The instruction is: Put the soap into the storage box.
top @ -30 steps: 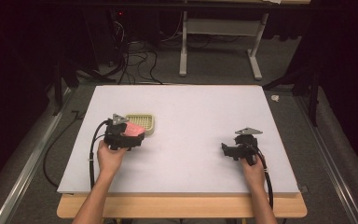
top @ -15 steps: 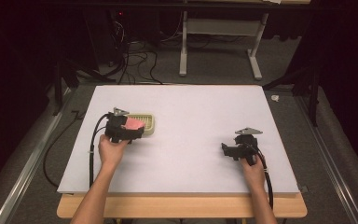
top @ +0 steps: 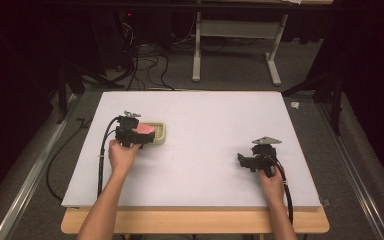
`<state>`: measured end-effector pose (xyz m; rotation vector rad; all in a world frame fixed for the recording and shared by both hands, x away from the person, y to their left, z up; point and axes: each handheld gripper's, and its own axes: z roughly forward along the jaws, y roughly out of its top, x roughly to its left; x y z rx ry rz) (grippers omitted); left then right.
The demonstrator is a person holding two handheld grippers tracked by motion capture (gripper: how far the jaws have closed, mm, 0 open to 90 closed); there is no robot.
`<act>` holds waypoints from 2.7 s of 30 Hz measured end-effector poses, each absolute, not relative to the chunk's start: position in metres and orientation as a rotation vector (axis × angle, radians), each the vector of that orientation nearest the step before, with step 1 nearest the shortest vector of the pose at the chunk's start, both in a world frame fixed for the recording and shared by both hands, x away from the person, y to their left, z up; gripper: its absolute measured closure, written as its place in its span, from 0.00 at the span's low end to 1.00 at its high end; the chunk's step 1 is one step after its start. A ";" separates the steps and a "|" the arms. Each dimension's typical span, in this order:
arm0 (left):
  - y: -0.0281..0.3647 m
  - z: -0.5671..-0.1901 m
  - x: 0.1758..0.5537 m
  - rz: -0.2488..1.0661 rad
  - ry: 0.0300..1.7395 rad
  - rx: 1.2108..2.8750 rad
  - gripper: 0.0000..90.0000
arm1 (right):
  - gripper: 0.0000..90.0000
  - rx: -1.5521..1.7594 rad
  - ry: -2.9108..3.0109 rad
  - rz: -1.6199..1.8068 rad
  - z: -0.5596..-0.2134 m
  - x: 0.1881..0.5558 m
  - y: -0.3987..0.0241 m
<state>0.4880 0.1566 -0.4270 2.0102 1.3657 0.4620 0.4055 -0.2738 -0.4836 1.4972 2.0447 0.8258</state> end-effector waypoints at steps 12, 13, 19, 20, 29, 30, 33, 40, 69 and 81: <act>0.149 -0.443 0.498 0.455 1.407 2.035 0.15 | 0.16 1.498 2.044 0.826 -0.484 0.406 -0.274; 0.149 -0.443 0.499 0.449 1.408 2.032 0.15 | 0.16 1.497 2.045 0.826 -0.484 0.406 -0.274; 0.151 -0.446 0.503 0.442 1.437 2.015 0.15 | 0.16 1.498 2.044 0.826 -0.484 0.406 -0.274; 0.151 -0.447 0.504 0.440 1.439 2.011 0.15 | 0.16 1.497 2.045 0.826 -0.484 0.406 -0.274; 0.149 -0.449 0.505 0.460 1.445 2.012 0.15 | 0.16 1.498 2.045 0.826 -0.484 0.406 -0.274; 0.149 -0.450 0.506 0.456 1.453 2.005 0.15 | 0.16 1.498 2.045 0.826 -0.484 0.406 -0.274; 0.150 -0.450 0.507 0.452 1.459 2.000 0.15 | 0.16 1.497 2.045 0.826 -0.484 0.406 -0.274; 0.149 -0.452 0.508 0.465 1.463 1.986 0.15 | 0.16 1.498 2.044 0.826 -0.484 0.406 -0.274; 0.154 -0.432 0.494 0.528 1.370 1.970 0.10 | 0.16 1.498 2.045 0.825 -0.484 0.405 -0.274; 0.152 -0.418 0.479 0.556 1.298 1.967 0.10 | 0.16 1.497 2.045 0.825 -0.484 0.405 -0.274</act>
